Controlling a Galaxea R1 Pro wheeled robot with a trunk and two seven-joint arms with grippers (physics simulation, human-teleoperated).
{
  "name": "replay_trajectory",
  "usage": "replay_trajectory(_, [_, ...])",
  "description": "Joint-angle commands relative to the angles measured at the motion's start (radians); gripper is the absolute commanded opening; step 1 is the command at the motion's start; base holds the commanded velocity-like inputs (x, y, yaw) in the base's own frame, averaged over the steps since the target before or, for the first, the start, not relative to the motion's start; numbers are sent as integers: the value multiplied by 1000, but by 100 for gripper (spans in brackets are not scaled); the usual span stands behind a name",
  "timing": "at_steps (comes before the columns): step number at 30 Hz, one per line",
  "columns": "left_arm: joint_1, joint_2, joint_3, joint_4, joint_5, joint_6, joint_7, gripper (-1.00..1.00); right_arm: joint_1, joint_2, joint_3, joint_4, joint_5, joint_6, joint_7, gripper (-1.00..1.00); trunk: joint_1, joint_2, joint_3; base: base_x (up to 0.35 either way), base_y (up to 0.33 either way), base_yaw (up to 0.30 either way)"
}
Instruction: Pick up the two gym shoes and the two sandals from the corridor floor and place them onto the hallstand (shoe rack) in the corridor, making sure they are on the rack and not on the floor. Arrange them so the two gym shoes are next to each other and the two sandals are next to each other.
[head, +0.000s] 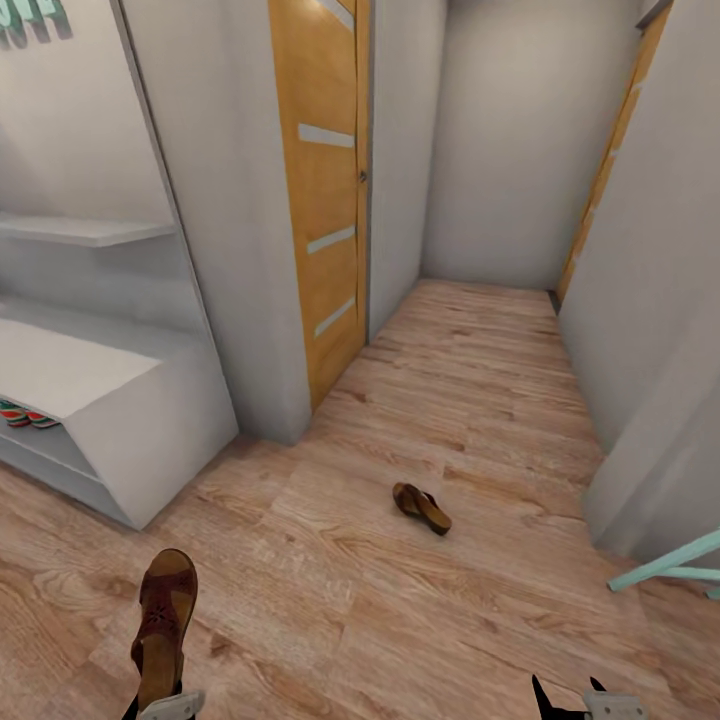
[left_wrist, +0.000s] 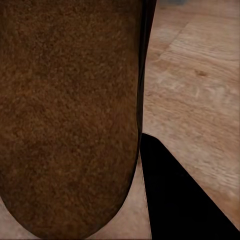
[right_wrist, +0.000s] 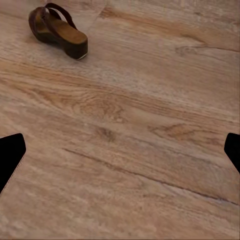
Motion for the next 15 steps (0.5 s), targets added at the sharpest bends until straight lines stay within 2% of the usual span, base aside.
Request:
replay_trajectory(1, [-1, 0, 0, 0, -2, -2, 3, -100, -1, 1, -8, 0, 5, -4, 9, 100, 0, 0, -1, 339, 0, 0])
replay_trajectory(15, [-1, 0, 0, 0, -2, -2, 3, -100, -1, 0, -10, 0, 5, -4, 7, 100, 0, 0, -1, 339, 0, 0])
